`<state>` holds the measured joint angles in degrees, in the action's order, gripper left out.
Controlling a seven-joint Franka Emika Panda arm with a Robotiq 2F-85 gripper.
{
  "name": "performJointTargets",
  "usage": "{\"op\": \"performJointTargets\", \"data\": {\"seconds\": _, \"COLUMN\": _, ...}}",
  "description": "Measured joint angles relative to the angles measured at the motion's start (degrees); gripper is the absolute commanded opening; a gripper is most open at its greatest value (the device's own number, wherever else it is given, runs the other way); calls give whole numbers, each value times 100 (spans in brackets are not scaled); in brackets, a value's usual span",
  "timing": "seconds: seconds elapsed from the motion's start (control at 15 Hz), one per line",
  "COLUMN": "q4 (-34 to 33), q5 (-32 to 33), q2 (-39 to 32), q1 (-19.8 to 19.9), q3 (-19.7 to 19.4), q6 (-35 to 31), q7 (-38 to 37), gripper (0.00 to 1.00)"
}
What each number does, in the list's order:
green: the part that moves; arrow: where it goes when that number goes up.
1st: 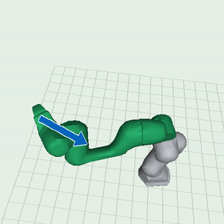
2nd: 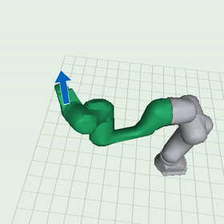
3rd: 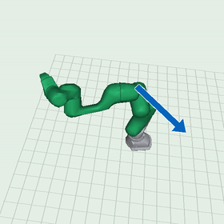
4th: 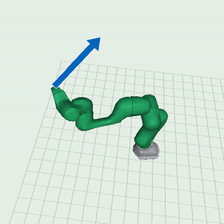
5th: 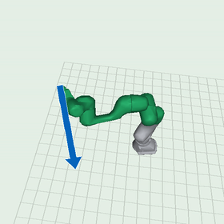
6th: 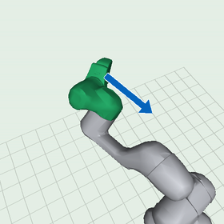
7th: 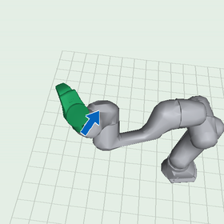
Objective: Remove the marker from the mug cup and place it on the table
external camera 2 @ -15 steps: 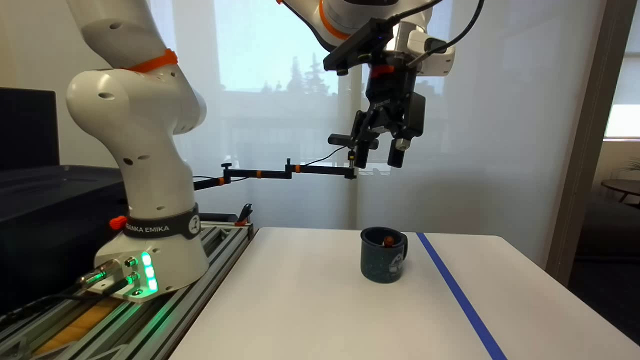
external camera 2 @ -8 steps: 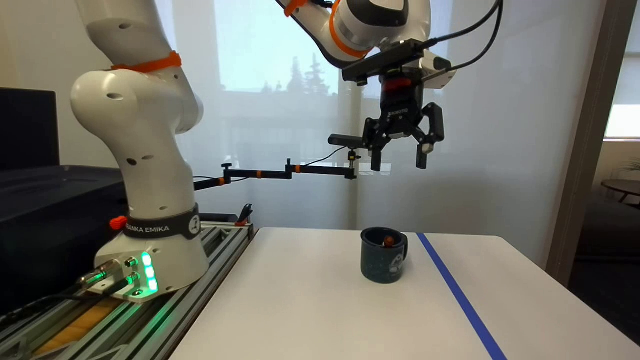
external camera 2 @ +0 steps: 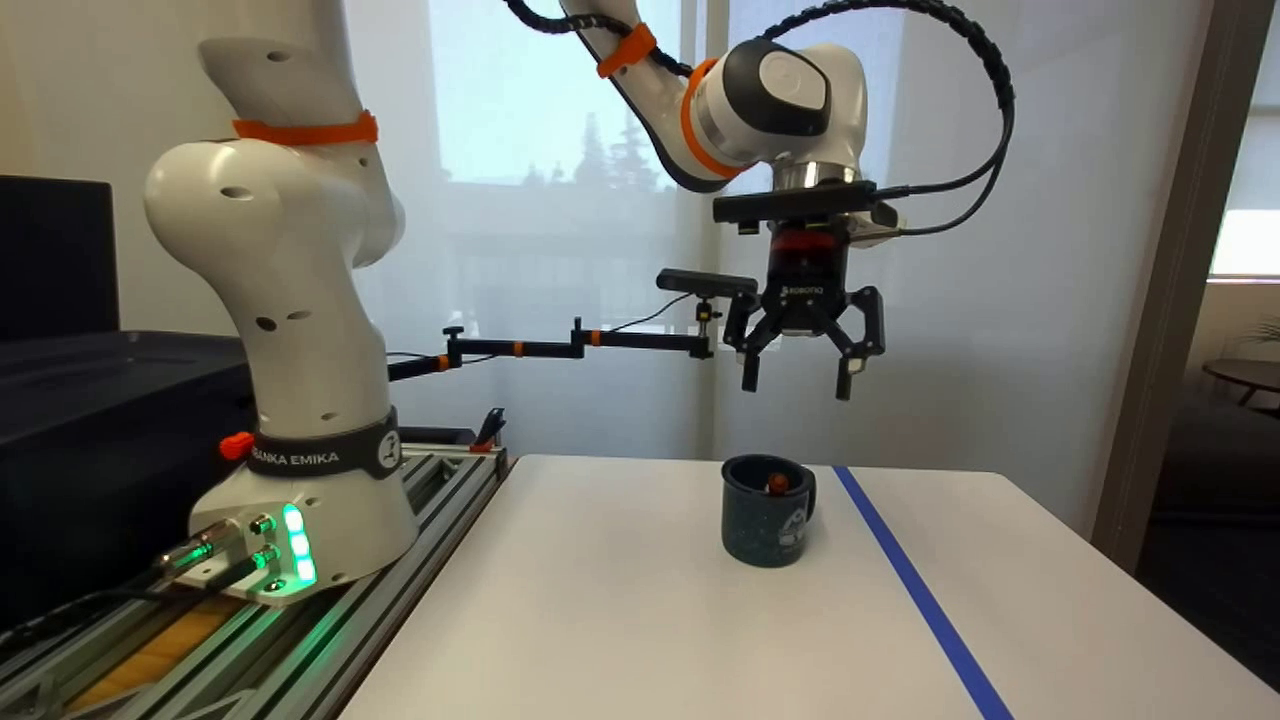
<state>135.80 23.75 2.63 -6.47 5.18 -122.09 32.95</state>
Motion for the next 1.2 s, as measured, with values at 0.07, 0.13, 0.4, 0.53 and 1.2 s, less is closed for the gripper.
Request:
{"op": "performJointTargets", "data": {"seconds": 0.07, "q4": -1, "q5": 0, "q2": -26, "q1": 2, "q3": -1, "q6": 0, "q7": -9, "gripper": 100}}
{"op": "performJointTargets", "data": {"seconds": 0.13, "q4": -3, "q5": 0, "q2": -23, "q1": 10, "q3": -4, "q6": 0, "q7": -9, "gripper": 100}}
{"op": "performJointTargets", "data": {"seconds": 0.4, "q4": -56, "q5": -27, "q2": -26, "q1": 59, "q3": -67, "q6": 1, "q7": -9, "gripper": 100}}
{"op": "performJointTargets", "data": {"seconds": 0.53, "q4": -101, "q5": -36, "q2": -28, "q1": 65, "q3": -69, "q6": 1, "q7": 3, "gripper": 100}}
{"op": "performJointTargets", "data": {"seconds": 1.2, "q4": -157, "q5": -59, "q2": -396, "q1": -223, "q3": 387, "q6": 1, "q7": -8, "gripper": 100}}
